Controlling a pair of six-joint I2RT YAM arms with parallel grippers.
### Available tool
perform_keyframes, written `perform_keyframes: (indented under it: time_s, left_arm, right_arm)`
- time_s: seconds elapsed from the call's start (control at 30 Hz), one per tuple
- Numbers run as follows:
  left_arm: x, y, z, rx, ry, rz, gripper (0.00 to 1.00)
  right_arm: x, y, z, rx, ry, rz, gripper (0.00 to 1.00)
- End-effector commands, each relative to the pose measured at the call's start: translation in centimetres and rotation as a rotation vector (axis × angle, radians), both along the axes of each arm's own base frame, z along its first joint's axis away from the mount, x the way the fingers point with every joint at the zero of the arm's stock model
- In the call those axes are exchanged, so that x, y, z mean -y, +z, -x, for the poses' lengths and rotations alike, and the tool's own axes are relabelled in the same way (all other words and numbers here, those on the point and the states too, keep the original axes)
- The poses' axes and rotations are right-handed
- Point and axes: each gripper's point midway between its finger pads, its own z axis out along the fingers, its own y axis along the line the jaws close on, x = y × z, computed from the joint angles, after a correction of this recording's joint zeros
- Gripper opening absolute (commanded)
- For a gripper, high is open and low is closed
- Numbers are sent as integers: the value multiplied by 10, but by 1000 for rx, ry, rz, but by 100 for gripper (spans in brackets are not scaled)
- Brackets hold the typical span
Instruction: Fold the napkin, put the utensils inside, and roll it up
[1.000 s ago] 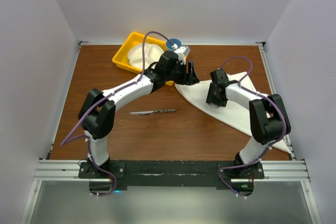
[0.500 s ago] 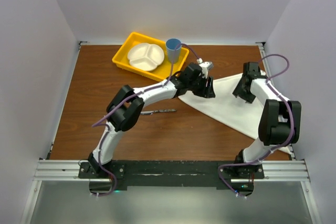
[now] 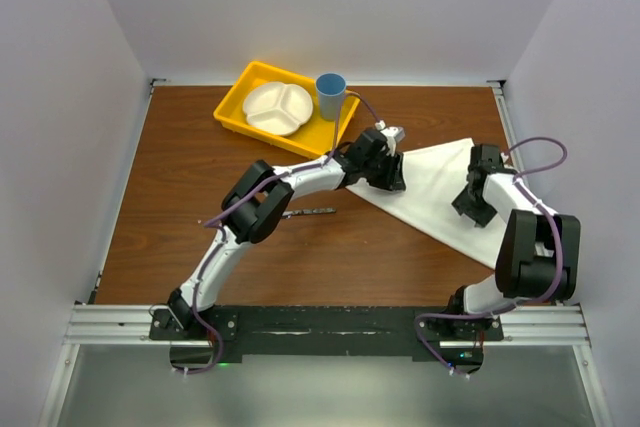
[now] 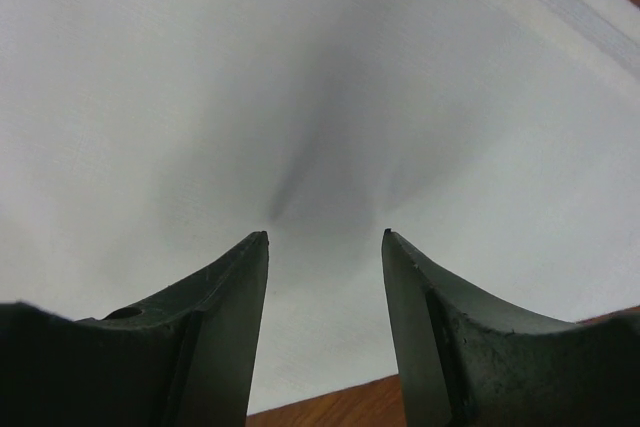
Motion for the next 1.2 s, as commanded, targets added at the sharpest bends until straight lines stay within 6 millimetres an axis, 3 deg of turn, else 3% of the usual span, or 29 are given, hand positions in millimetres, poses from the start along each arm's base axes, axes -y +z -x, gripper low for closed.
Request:
perform_keyframes:
  time_s: [0.0, 0.07, 0.17, 0.23, 0.37, 0.4, 0.47, 0.5, 0.53, 0.57, 0.6, 0.63, 0.67, 0.7, 0.73, 0.8, 0.83, 0.9, 0.93, 1.0, 1.03, 1.17]
  left_arm:
    - [-5, -19, -30, 20, 57, -8, 47]
    - [-7, -26, -39, 23, 62, -12, 47]
    - [6, -9, -57, 96, 42, 5, 48]
    - [11, -8, -61, 113, 22, 16, 48]
    - [16, 17, -79, 175, 18, 50, 51]
    - [17, 23, -81, 187, 15, 52, 52]
    - [18, 39, -83, 206, 12, 62, 53]
    - [19, 46, -82, 203, 6, 73, 55]
    - [21, 63, -79, 199, 5, 100, 56]
    - [22, 69, -72, 174, -14, 115, 57]
    - [22, 74, -68, 159, -20, 127, 57]
    - [21, 94, -63, 157, -23, 152, 57]
    - [18, 96, -56, 123, -19, 153, 57]
    - [16, 104, -53, 117, -19, 160, 57]
    - [14, 124, -49, 131, -24, 179, 57]
    - [8, 132, -40, 127, -45, 173, 57]
    - [2, 151, -37, 157, -50, 178, 57]
    - [-8, 148, -29, 156, -51, 151, 57]
    - [-14, 164, -27, 181, -51, 162, 58]
    - [-22, 157, -17, 167, -56, 151, 58]
    - [-26, 168, -13, 179, -52, 167, 58]
    - [-30, 155, -12, 176, -47, 153, 58]
  right_arm:
    - [-9, -1, 22, 16, -88, -48, 53]
    - [-22, -10, 30, 19, -91, -113, 53]
    - [-34, -10, 33, 40, -103, -178, 53]
    - [-34, -3, 23, 75, -103, -180, 53]
    - [-22, 21, -21, 142, -20, -134, 54]
    - [-17, 40, -43, 187, -5, -112, 55]
    - [-1, 47, -62, 179, 6, -33, 57]
    - [7, 67, -85, 238, 16, 0, 59]
    - [12, 73, -95, 241, 41, 29, 60]
    - [16, 66, -106, 223, 55, 44, 61]
    - [21, 84, -128, 274, 65, 65, 65]
    - [25, 86, -139, 267, 94, 87, 66]
    - [32, 77, -147, 237, 88, 114, 66]
    - [36, 87, -165, 277, 91, 130, 68]
    - [39, 87, -174, 278, 109, 141, 68]
    - [43, 87, -199, 288, 130, 155, 65]
    - [46, 87, -206, 289, 147, 166, 63]
    - [54, 83, -222, 273, 147, 200, 57]
    - [58, 78, -225, 253, 160, 200, 54]
    - [63, 73, -237, 252, 169, 205, 48]
    - [67, 72, -239, 249, 170, 210, 48]
    - [83, 61, -246, 235, 148, 191, 48]
